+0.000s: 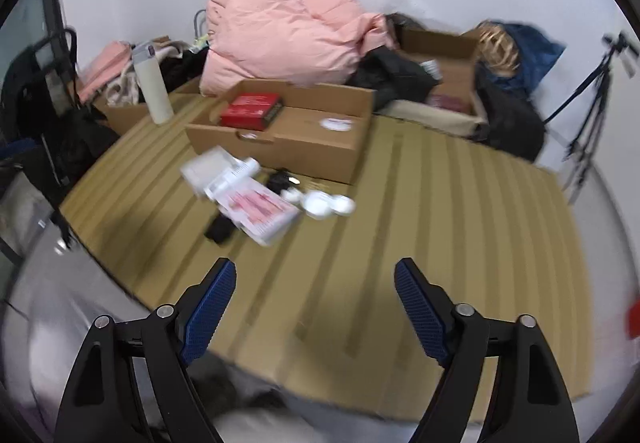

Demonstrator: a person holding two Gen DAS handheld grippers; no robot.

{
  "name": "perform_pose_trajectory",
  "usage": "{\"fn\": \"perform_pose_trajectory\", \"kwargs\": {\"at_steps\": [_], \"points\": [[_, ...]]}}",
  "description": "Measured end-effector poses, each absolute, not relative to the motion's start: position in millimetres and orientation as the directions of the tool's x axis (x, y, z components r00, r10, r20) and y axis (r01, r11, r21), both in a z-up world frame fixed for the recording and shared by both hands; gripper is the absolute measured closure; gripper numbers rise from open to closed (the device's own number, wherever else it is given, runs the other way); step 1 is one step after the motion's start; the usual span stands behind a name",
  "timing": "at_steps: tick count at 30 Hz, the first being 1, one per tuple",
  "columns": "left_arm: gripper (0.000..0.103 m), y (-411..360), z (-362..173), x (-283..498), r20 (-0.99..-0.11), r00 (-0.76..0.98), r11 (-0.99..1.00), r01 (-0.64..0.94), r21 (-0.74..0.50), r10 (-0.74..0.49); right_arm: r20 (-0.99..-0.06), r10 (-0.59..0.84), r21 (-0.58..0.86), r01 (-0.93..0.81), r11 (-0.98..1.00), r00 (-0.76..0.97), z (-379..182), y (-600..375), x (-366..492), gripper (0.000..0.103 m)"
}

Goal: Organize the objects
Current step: 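Reach the right tool to the translucent plastic container and grasp it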

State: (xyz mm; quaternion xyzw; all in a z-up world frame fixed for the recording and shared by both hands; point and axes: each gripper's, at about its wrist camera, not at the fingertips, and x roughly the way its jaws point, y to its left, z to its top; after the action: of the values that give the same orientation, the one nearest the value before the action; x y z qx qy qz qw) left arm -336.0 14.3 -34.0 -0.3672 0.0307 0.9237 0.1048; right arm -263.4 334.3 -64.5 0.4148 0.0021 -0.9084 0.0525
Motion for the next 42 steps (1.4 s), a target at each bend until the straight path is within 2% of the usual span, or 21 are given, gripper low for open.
{"fn": "perform_pose_trajectory", "kwargs": {"at_steps": [4,6,8,9,10,11,14,18,23,25,26,27,32,33,35,38,40,42], "points": [[0.0,44.4,-67.4,-403.7,-0.715,-0.673,-0.972,-0.23,-0.043,0.19,-0.745,-0.198,0.192,0.079,-0.978,-0.637,-89.9,313.9,-331.5,0.022],[0.0,54.8,-89.8,-436.9,-0.734,-0.657,-0.977,-0.212,-0.039,0.172,-0.731,-0.255,0.261,0.086,-0.961,-0.633,-98.1,301.8,-357.5,0.029],[0.001,61.6,-112.6,-457.4,-0.756,-0.633,-0.976,-0.213,-0.033,0.164,-0.723,-0.302,0.318,0.09,-0.944,-0.621,-109.1,287.2,-391.2,0.041],[0.004,63.6,-125.0,-464.0,-0.765,-0.627,-0.978,-0.208,-0.018,0.148,-0.725,-0.316,0.33,0.094,-0.939,-0.613,-117.0,279.5,-408.1,0.045],[0.008,63.2,-134.8,-467.5,-0.77,-0.621,-0.978,-0.206,-0.017,0.144,-0.732,-0.333,0.351,0.09,-0.932,-0.594,-128.1,271.8,-426.2,0.053],[0.015,61.3,-144.3,-468.2,-0.776,-0.612,-0.977,-0.21,-0.031,0.156,-0.737,-0.355,0.374,0.09,-0.923,-0.575,-137.4,267.0,-438.0,0.057],[0.025,56.2,-167.4,-474.6,-0.821,-0.544,-0.969,-0.242,-0.043,0.172,-0.712,-0.46,0.484,0.104,-0.869,-0.53,-167.8,253.4,-464.8,0.058],[0.025,49.2,-170.8,-476.2,-0.828,-0.498,-0.945,-0.309,-0.109,0.258,-0.674,-0.566,0.603,0.09,-0.793,-0.475,-190.5,240.7,-482.1,0.058],[0.023,46.9,-159.8,-469.3,-0.805,-0.493,-0.925,-0.338,-0.173,0.331,-0.728,-0.471,0.499,0.086,-0.862,-0.499,-188.2,232.0,-501.1,0.058],[0.017,56.8,-162.6,-466.8,-0.814,-0.48,-0.919,-0.362,-0.155,0.326,-0.726,-0.462,0.491,0.085,-0.867,-0.509,-189.1,231.6,-508.2,0.058],[0.008,63.3,-166.7,-465.5,-0.831,-0.471,-0.925,-0.357,-0.128,0.296,-0.724,-0.469,0.495,0.093,-0.864,-0.506,-190.1,230.1,-511.0,0.058],[0.008,67.2,-170.1,-466.3,-0.84,-0.466,-0.931,-0.348,-0.115,0.278,-0.724,-0.478,0.495,0.108,-0.862,-0.498,-191.0,226.9,-513.2,0.058],[0.008,63.1,-185.7,-471.3,-0.881,-0.441,-0.957,-0.285,-0.047,0.174,-0.722,-0.511,0.495,0.168,-0.852,-0.466,-196.8,210.6,-510.0,0.058],[0.012,55.8,-184.1,-472.2,-0.881,-0.45,-0.967,-0.253,-0.033,0.148,-0.731,-0.513,0.484,0.189,-0.855,-0.45,-194.6,205.9,-506.8,0.058],[0.018,46.4,-179.7,-472.3,-0.877,-0.452,-0.971,-0.232,-0.061,0.163,-0.735,-0.524,0.482,0.213,-0.85,-0.43,-192.7,201.6,-502.0,0.058],[0.019,33.4,-174.3,-470.0,-0.874,-0.422,-0.961,-0.229,-0.155,0.241,-0.715,-0.594,0.556,0.215,-0.803,-0.37,-197.0,199.8,-498.5,0.059],[0.019,28.3,-170.4,-467.2,-0.863,-0.433,-0.959,-0.225,-0.175,0.259,-0.68,-0.641,0.612,0.206,-0.764,-0.357,-197.0,203.3,-497.1,0.059],[0.019,17.5,-165.6,-467.3,-0.852,-0.456,-0.963,-0.199,-0.182,0.256,-0.673,-0.638,0.608,0.21,-0.765,-0.375,-191.8,204.8,-494.9,0.059]]}}
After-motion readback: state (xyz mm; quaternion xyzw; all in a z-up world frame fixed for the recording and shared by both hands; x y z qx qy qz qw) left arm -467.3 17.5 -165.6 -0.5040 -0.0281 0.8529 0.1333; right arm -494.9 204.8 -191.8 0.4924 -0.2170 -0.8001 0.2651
